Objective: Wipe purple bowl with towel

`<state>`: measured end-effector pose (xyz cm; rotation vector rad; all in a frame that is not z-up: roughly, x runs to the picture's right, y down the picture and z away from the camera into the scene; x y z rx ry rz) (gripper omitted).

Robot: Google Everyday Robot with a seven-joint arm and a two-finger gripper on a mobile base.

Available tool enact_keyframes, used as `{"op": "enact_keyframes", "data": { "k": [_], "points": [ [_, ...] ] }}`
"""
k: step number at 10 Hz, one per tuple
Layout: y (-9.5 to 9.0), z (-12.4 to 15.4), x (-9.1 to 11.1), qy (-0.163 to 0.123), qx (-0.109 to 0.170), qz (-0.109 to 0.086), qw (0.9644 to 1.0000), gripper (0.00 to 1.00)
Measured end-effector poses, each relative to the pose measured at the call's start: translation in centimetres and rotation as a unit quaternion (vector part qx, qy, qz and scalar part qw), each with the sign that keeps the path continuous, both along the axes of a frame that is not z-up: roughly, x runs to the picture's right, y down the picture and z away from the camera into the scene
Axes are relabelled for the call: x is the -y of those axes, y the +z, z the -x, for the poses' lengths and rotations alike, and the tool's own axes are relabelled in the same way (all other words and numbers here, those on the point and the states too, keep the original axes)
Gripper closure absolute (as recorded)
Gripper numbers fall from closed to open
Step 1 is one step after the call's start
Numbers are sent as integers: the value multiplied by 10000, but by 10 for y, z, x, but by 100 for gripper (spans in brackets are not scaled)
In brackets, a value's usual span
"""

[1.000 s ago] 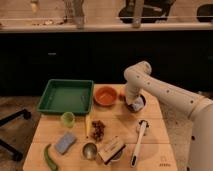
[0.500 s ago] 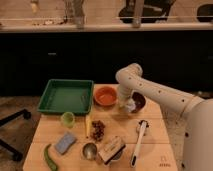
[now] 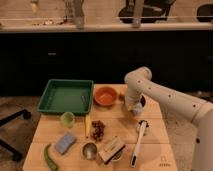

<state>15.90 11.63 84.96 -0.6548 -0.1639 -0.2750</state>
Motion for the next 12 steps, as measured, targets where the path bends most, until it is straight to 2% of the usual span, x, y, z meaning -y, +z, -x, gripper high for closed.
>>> {"op": "enact_keyframes", "data": {
  "k": [3, 8, 12],
  "points": [
    [3, -19, -2, 71, -116, 27, 9999, 100],
    [14, -10, 16, 16, -18, -86, 10000, 100],
    [-5, 2, 31, -46, 89, -273, 9996, 100]
  ]
}}
